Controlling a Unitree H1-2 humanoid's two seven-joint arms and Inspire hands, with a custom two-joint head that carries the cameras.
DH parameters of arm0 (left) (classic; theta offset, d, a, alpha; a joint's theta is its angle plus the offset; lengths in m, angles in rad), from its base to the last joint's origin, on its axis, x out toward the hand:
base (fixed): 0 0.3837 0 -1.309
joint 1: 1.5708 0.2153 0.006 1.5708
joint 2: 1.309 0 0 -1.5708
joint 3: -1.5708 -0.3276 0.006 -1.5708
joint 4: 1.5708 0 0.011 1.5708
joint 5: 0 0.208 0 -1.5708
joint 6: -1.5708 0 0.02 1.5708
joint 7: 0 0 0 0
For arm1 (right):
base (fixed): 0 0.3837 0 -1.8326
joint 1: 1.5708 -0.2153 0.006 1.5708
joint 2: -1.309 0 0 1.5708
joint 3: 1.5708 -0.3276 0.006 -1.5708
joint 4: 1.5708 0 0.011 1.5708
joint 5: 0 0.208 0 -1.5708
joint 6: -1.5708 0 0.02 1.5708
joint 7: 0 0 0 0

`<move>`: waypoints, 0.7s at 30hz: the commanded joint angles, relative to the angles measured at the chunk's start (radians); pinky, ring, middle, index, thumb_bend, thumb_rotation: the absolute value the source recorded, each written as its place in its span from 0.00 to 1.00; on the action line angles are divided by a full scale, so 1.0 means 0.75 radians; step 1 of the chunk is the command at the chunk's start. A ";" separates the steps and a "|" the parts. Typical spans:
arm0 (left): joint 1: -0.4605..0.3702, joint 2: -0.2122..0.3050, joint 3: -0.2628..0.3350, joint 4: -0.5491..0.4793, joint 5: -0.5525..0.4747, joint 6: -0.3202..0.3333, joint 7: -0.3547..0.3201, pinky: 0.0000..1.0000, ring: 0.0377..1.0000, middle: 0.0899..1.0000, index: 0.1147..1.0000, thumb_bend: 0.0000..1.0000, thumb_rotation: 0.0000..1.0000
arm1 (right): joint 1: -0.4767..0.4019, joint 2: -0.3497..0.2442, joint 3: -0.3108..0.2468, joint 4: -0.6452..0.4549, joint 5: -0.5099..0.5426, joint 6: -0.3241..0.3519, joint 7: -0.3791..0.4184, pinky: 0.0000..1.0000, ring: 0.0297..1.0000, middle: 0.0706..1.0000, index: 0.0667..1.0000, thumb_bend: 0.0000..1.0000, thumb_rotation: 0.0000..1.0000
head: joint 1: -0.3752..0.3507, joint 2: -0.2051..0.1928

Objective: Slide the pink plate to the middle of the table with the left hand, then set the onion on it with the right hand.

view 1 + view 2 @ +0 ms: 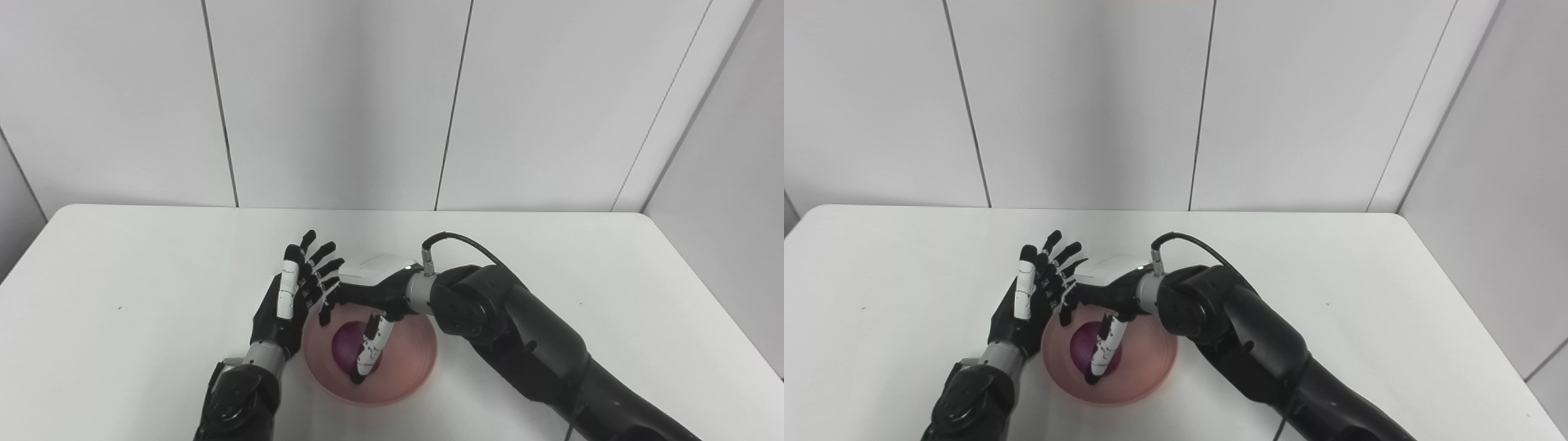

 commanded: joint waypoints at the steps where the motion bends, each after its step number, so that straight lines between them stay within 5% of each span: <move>1: 0.059 -0.001 -0.004 0.065 0.002 0.068 0.005 0.74 0.82 0.90 0.98 0.92 0.97 | -0.065 -0.006 -0.020 -0.047 -0.009 -0.047 -0.004 0.80 0.87 0.86 0.75 1.00 0.35 | -0.001 0.001; 7: 0.059 -0.001 -0.003 0.069 0.007 0.069 0.014 0.74 0.81 0.89 0.98 0.93 0.96 | -0.063 -0.006 -0.057 -0.063 0.017 -0.056 -0.029 0.78 0.87 0.85 0.75 1.00 0.33 | -0.002 0.002; 14: 0.061 -0.004 0.003 0.067 -0.007 0.075 0.007 0.74 0.82 0.88 0.98 0.92 0.94 | -0.071 -0.008 -0.185 -0.132 0.103 -0.038 -0.061 0.68 0.81 0.81 0.72 1.00 0.30 | -0.003 0.002; 19: 0.061 0.001 -0.005 0.073 0.005 0.058 0.006 0.73 0.81 0.87 0.97 0.92 0.96 | -0.074 -0.026 -0.303 -0.183 0.186 -0.061 -0.110 0.66 0.78 0.80 0.71 1.00 0.37 | -0.003 0.001; 21: 0.061 -0.004 0.002 0.075 -0.001 0.058 0.012 0.72 0.80 0.87 0.97 0.93 0.94 | -0.037 -0.008 -0.376 -0.207 0.178 -0.062 -0.219 0.61 0.72 0.74 0.70 1.00 0.45 | -0.006 0.001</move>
